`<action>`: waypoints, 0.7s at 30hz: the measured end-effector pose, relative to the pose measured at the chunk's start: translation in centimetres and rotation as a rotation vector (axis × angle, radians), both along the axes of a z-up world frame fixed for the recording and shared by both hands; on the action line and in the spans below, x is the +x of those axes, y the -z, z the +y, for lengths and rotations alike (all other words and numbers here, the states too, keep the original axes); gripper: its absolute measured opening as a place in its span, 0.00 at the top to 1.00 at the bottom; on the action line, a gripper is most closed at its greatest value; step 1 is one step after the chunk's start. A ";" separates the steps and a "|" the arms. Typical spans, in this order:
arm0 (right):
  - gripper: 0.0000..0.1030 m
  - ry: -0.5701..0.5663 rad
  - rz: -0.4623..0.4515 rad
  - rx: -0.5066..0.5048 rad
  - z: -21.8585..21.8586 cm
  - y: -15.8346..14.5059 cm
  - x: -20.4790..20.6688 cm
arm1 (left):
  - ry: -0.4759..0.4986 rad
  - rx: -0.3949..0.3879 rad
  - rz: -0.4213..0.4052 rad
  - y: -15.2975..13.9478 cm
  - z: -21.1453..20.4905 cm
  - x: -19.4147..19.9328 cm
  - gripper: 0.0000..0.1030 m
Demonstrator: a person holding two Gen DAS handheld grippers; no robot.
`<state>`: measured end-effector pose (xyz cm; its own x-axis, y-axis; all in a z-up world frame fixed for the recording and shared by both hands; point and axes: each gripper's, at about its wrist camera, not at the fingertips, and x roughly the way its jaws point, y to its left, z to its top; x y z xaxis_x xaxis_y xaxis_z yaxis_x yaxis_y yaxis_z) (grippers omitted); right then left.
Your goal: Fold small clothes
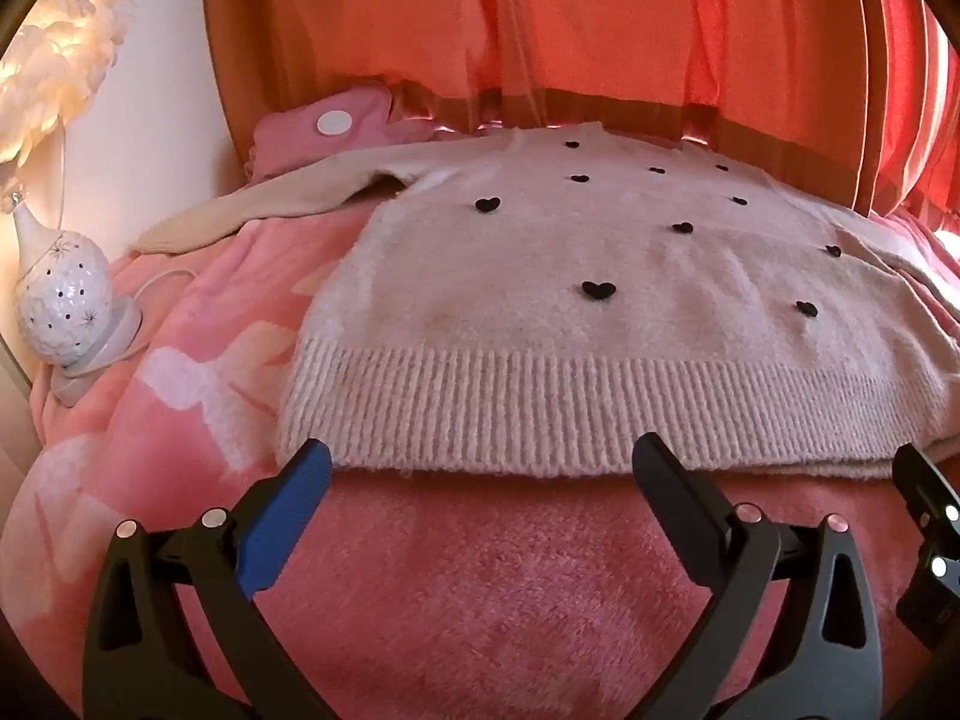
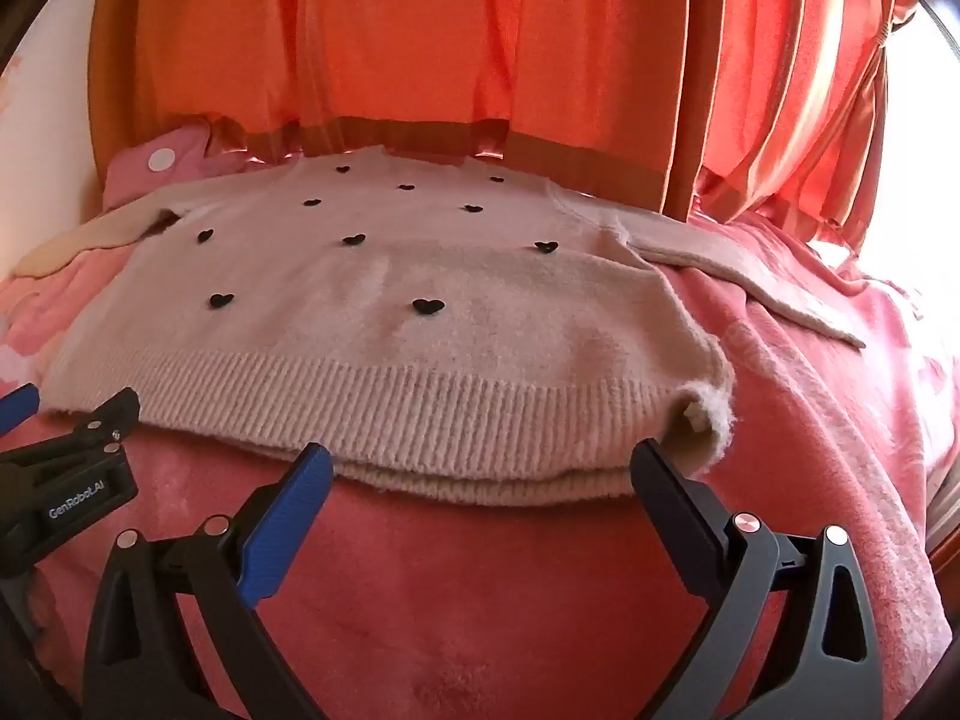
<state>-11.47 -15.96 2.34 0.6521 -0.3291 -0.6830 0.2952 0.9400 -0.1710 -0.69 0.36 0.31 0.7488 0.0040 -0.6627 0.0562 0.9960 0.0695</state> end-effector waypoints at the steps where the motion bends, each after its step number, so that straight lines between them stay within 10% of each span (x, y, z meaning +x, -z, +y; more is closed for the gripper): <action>1: 0.05 0.004 -0.002 0.007 0.1 -0.1 -0.1 | 0.000 -0.001 -0.002 0.1 0.0 0.0 0.05; 21: 0.05 0.009 -0.005 0.069 -1.0 -0.1 -1.1 | 0.026 0.026 -0.029 0.1 -0.6 -0.1 0.05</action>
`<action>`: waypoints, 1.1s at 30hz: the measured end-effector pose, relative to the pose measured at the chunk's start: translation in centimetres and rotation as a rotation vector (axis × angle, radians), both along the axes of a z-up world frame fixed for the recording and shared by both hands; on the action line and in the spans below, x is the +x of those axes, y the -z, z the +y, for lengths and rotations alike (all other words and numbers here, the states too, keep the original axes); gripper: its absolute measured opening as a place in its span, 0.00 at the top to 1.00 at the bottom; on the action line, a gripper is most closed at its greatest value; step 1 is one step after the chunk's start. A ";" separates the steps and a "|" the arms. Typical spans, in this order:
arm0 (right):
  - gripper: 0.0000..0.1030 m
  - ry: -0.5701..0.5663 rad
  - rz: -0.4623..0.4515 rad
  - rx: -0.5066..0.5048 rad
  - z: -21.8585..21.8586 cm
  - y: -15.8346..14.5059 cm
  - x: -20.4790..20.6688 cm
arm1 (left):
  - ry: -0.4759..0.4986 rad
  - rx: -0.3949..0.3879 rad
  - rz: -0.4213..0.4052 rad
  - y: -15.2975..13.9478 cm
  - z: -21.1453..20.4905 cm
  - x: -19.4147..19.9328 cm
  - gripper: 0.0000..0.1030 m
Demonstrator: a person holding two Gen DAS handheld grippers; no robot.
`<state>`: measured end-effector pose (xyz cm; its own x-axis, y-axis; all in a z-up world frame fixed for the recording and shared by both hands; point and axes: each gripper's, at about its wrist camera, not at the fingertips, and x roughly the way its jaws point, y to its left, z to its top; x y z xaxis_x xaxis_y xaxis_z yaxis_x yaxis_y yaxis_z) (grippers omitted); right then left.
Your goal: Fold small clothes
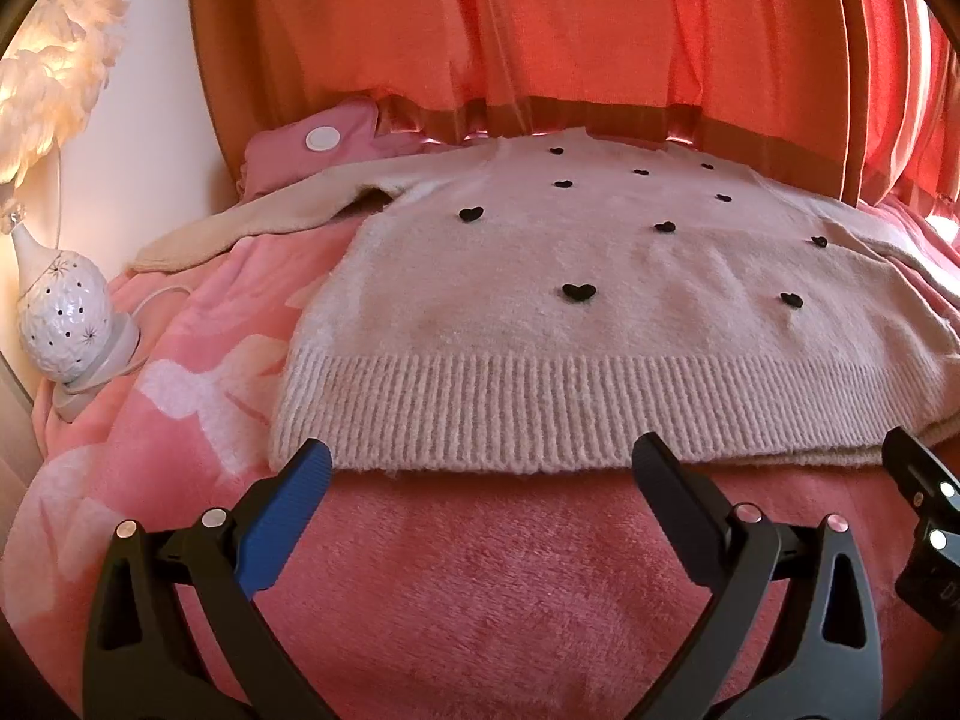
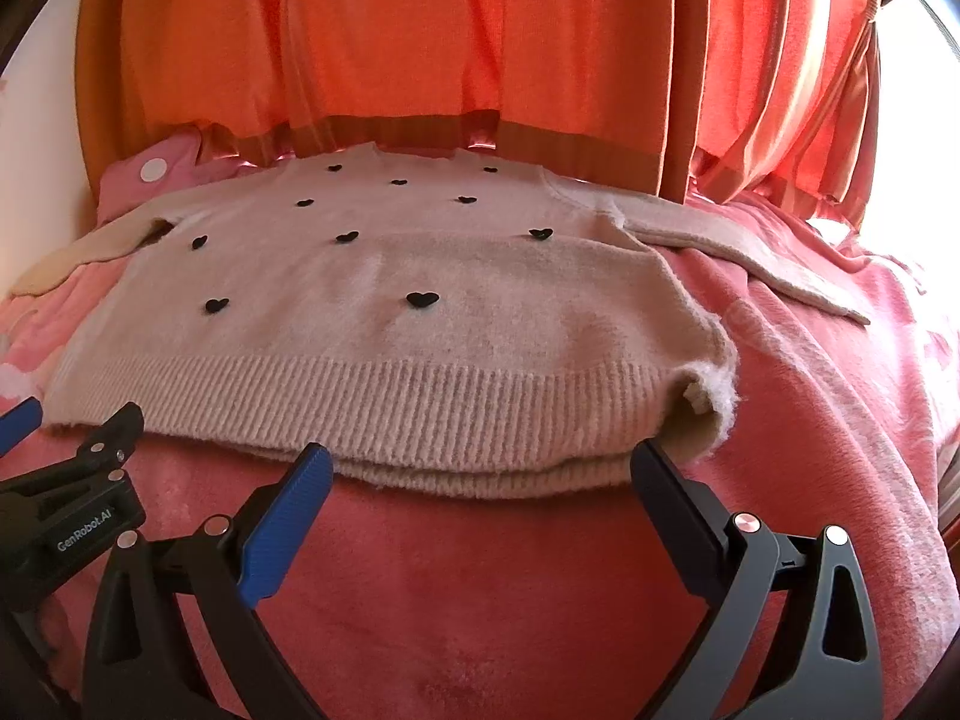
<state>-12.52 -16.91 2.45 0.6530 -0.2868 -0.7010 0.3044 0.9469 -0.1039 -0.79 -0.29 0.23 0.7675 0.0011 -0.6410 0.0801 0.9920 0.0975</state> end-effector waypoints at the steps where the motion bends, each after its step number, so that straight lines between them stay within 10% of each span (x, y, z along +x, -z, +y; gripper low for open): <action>1: 0.05 0.000 0.000 -0.001 0.1 0.0 0.0 | 0.001 0.000 0.001 0.0 0.0 0.0 0.05; 33: 0.05 0.000 0.004 -0.003 0.2 0.0 0.0 | 0.006 0.002 -0.007 0.1 -0.7 -0.5 0.05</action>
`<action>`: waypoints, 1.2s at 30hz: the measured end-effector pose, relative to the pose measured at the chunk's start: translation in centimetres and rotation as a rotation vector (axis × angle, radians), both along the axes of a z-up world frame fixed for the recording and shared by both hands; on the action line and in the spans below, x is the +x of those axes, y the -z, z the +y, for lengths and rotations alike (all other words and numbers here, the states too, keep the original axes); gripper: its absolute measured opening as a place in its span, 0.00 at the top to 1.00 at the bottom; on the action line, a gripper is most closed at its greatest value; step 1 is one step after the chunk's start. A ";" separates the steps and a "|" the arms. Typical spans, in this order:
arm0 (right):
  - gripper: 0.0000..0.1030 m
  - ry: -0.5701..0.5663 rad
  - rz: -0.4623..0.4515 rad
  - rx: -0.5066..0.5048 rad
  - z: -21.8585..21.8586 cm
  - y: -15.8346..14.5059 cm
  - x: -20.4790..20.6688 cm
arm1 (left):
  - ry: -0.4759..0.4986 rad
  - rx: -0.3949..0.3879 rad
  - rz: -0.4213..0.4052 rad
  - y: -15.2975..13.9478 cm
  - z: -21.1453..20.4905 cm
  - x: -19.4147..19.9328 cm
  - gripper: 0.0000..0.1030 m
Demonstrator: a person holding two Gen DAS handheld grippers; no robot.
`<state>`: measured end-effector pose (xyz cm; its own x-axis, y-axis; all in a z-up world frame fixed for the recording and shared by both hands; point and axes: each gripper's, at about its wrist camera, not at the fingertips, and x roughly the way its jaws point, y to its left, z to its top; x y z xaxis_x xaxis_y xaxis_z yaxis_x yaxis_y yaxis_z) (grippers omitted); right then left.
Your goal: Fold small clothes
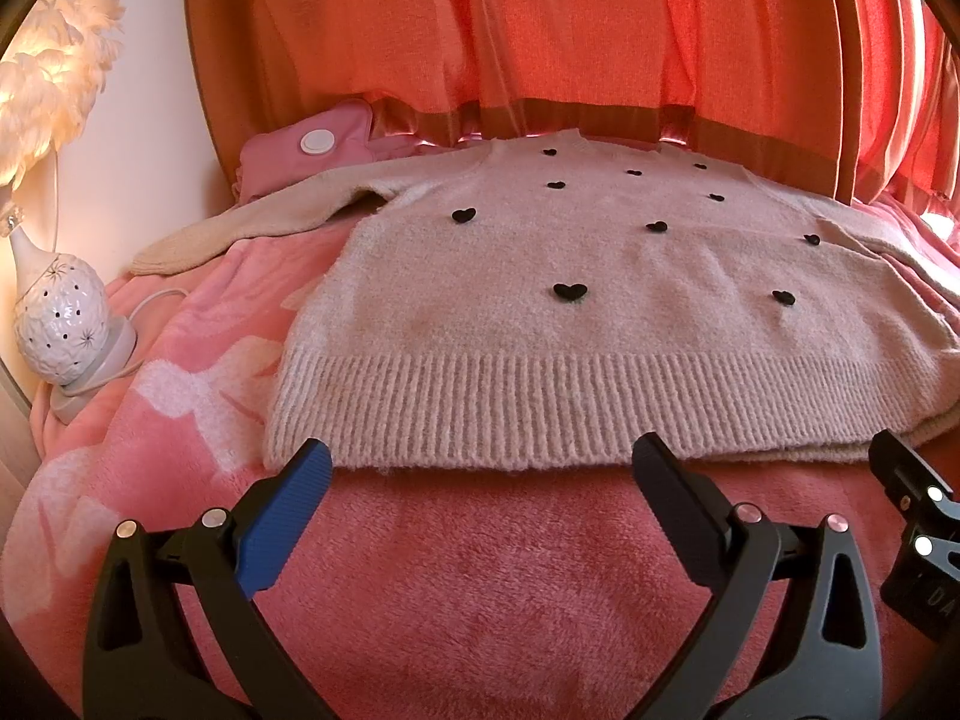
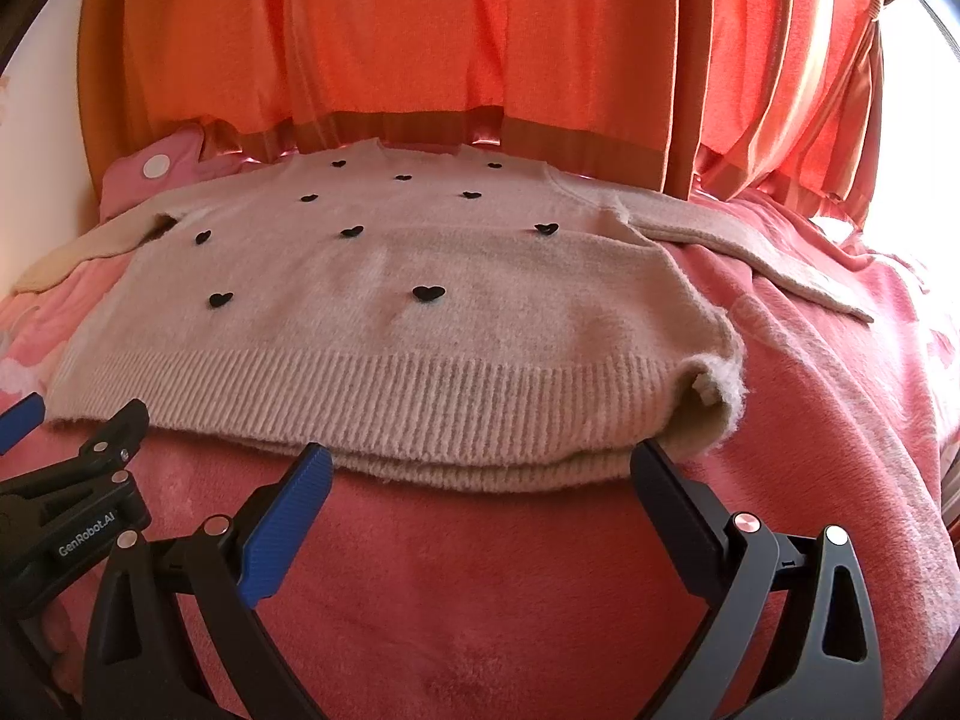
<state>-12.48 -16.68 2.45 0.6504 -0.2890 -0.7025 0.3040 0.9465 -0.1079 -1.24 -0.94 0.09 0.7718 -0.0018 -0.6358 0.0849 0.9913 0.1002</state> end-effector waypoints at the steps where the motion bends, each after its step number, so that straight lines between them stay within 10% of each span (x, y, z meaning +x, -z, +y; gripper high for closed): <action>1: 0.05 -0.001 0.000 0.000 0.0 0.0 0.0 | 0.000 -0.001 0.000 0.0 0.0 0.0 0.05; 36: 0.05 -0.001 0.005 0.024 0.6 0.0 -0.3 | 0.017 -0.037 0.024 0.0 -0.1 -0.1 0.05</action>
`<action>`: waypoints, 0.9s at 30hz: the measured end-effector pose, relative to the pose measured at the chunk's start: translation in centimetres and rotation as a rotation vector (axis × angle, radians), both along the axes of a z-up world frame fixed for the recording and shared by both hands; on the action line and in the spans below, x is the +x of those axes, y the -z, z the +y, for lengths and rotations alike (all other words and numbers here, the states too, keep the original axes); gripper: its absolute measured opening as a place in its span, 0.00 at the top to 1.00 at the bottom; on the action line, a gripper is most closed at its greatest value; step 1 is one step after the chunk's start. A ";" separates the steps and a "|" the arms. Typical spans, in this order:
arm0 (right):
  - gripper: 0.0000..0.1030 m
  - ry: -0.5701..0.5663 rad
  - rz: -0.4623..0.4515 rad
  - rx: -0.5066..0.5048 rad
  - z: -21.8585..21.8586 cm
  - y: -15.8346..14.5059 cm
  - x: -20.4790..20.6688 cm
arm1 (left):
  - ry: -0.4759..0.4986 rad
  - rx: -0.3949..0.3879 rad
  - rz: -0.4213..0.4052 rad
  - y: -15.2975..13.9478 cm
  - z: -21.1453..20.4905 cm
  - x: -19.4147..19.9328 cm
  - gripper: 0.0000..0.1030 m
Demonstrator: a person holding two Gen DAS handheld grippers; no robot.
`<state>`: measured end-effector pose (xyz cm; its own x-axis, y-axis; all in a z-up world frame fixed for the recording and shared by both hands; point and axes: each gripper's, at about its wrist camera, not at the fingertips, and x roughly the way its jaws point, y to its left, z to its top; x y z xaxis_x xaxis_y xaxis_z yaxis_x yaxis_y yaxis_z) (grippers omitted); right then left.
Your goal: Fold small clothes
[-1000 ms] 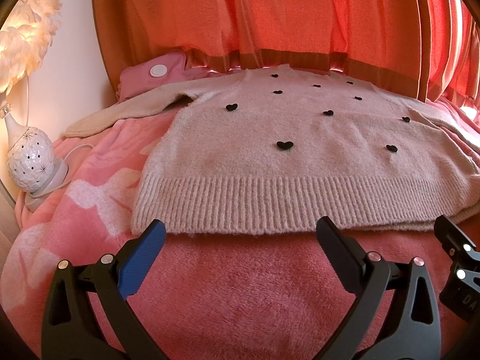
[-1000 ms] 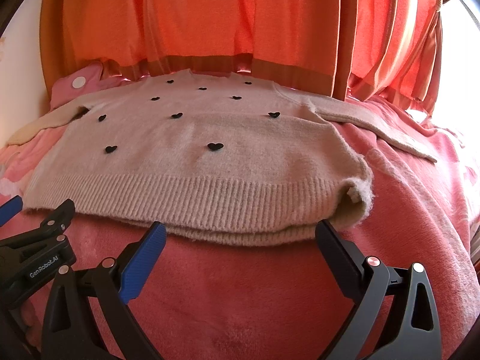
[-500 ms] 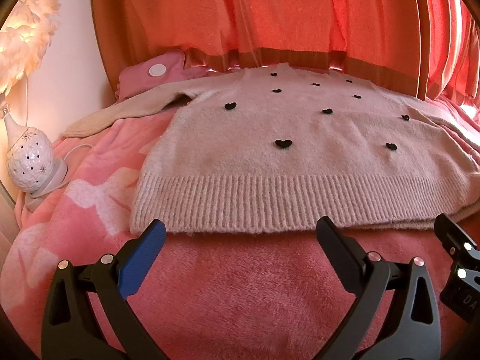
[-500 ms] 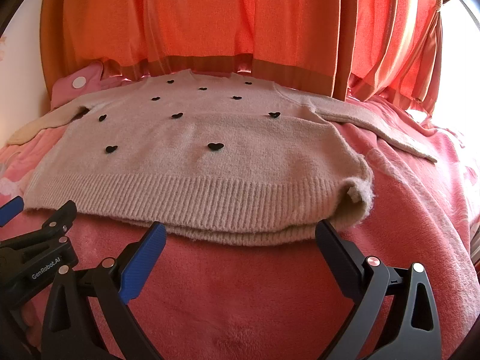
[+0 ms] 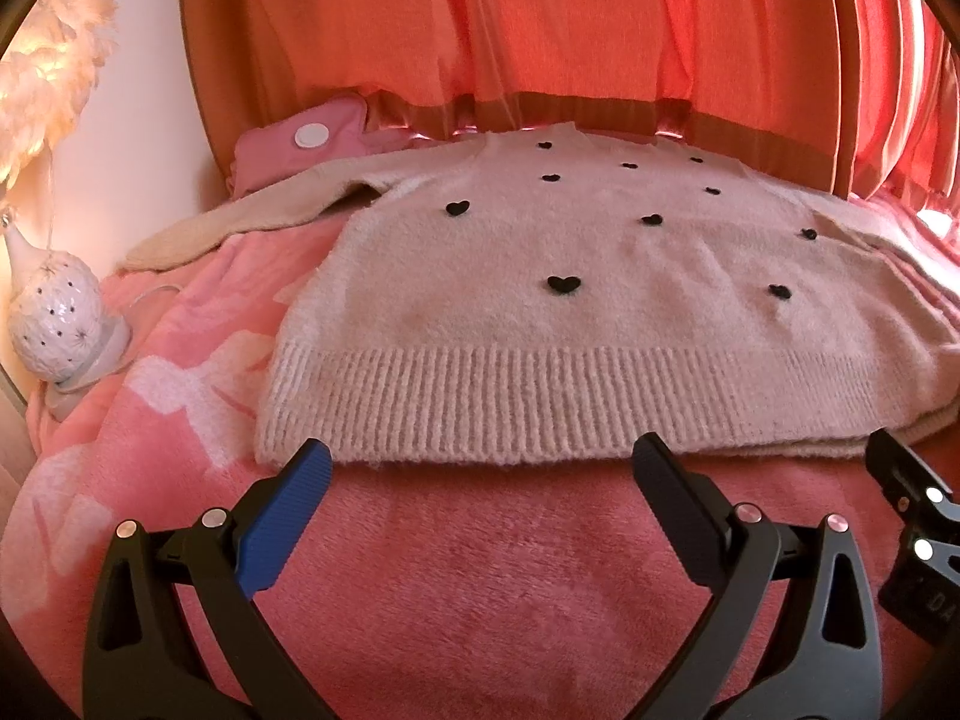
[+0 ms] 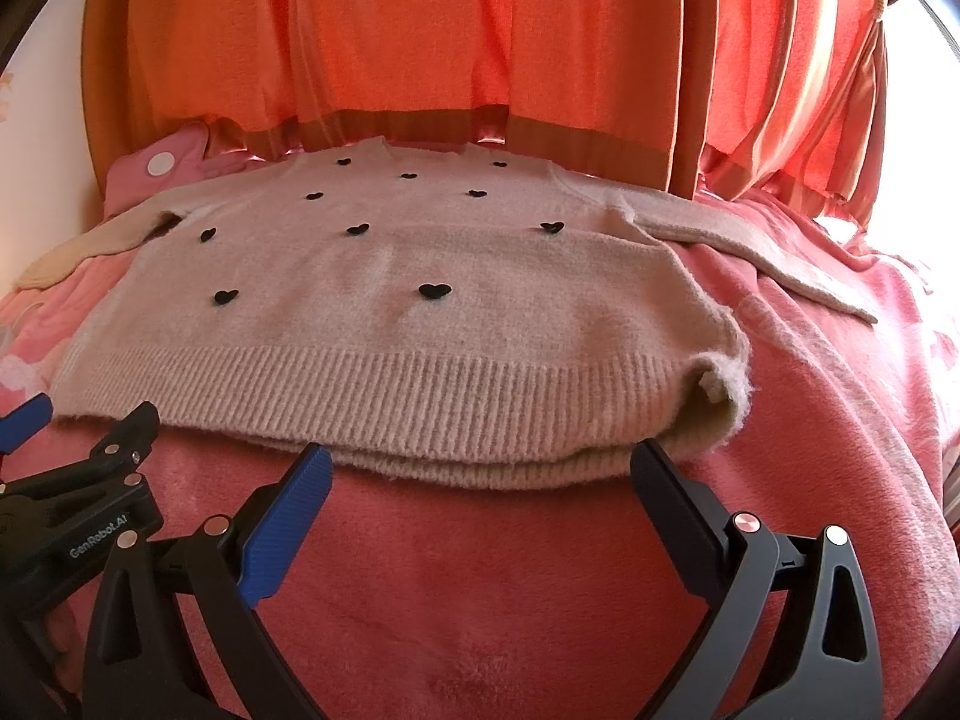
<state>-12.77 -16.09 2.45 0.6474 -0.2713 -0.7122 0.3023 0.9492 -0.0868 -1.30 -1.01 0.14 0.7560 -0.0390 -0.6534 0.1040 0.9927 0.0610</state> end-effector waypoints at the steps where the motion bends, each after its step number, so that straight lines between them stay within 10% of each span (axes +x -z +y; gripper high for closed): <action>1: 0.05 0.001 -0.002 0.029 -0.4 -0.3 0.1 | 0.009 -0.022 0.006 -0.2 0.2 0.0 0.05; 12: 0.05 0.416 -0.198 0.343 -23.6 -7.8 2.4 | 0.088 -0.160 -0.109 -8.5 0.8 4.9 0.05; 25: 0.28 0.926 -0.201 0.503 -47.3 1.7 4.1 | 0.090 -0.224 -0.033 -7.5 -5.0 18.5 0.05; 27: 0.56 0.928 -0.185 0.509 -48.4 1.7 5.3 | 0.089 -0.240 -0.010 -6.3 -5.7 20.1 0.05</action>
